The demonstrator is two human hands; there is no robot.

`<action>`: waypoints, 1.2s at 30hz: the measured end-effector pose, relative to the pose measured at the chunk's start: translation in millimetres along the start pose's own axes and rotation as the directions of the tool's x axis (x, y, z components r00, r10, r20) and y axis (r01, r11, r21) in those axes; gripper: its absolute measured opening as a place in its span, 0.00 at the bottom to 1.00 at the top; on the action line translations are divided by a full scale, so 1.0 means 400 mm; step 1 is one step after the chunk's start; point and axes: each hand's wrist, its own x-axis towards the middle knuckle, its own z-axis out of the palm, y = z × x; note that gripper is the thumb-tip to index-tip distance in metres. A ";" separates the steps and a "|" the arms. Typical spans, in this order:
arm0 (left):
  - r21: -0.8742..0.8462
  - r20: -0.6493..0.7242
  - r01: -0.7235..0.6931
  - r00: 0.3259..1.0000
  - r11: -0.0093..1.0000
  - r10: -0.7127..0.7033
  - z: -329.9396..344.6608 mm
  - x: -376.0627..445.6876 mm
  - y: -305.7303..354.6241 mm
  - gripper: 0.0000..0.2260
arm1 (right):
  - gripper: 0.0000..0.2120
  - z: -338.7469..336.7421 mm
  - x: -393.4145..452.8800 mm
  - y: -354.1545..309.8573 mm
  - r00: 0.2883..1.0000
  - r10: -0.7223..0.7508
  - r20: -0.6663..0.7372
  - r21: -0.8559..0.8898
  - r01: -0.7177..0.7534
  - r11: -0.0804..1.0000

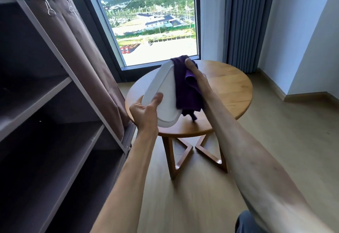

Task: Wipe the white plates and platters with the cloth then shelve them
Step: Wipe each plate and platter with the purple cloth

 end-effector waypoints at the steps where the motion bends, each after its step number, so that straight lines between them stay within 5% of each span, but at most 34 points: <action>1: -0.069 -0.018 0.036 0.999 0.997 -0.038 0.002 0.000 -0.003 0.08 | 0.32 0.002 -0.010 0.014 0.999 0.001 0.032 0.151 -0.006 0.988; 4: -0.203 -0.090 0.097 0.989 0.974 -0.118 0.015 0.004 -0.006 0.08 | 0.32 0.024 -0.032 0.031 0.995 -0.007 0.099 0.390 -0.032 0.920; 9: -0.436 -0.173 0.229 0.927 0.870 -0.331 0.054 0.040 0.023 0.12 | 0.26 0.088 -0.099 0.104 0.998 0.048 0.048 0.403 -0.063 0.913; 12: 0.027 -0.143 0.090 0.986 0.996 -0.085 0.035 0.047 0.012 0.16 | 0.14 0.062 -0.115 0.127 0.998 -0.051 -0.036 0.278 0.059 0.959; 15: 0.311 -0.011 -0.018 1.000 0.950 0.023 0.012 0.052 0.010 0.33 | 0.09 0.036 -0.104 0.095 0.943 -0.331 0.036 -0.214 0.330 0.919; 18: 0.069 0.087 0.320 0.941 0.945 -0.326 0.028 0.051 0.071 0.36 | 0.13 0.063 -0.107 0.044 0.848 -0.427 0.313 -0.578 0.527 0.623; 20: -0.162 0.233 0.515 0.849 0.842 -0.474 0.008 0.060 0.101 0.37 | 0.12 0.068 -0.105 0.008 0.810 -0.387 0.440 -0.675 0.583 0.452; 23: -0.429 0.398 0.669 0.743 0.607 -0.538 -0.057 0.104 0.123 0.48 | 0.07 0.051 -0.108 -0.037 0.787 -0.227 0.573 -0.697 0.614 0.370; 27: -0.464 0.314 0.656 0.750 0.595 -0.582 -0.072 0.106 0.118 0.20 | 0.11 0.059 -0.132 -0.043 0.803 -0.266 0.534 -0.609 0.583 0.539; 30: -0.577 0.368 0.660 0.735 0.480 -0.569 -0.053 0.067 0.090 0.32 | 0.22 0.092 -0.138 -0.034 0.893 -0.379 0.244 -0.481 0.450 0.752; 33: -0.555 0.333 0.622 0.775 0.553 -0.537 -0.033 0.022 0.078 0.30 | 0.23 0.134 -0.112 -0.057 0.930 -0.367 -0.028 -0.337 0.337 0.879; 36: -0.513 0.321 0.562 0.827 0.650 -0.462 -0.005 -0.006 0.060 0.20 | 0.20 0.186 -0.095 -0.059 0.939 -0.335 0.081 -0.461 0.333 0.822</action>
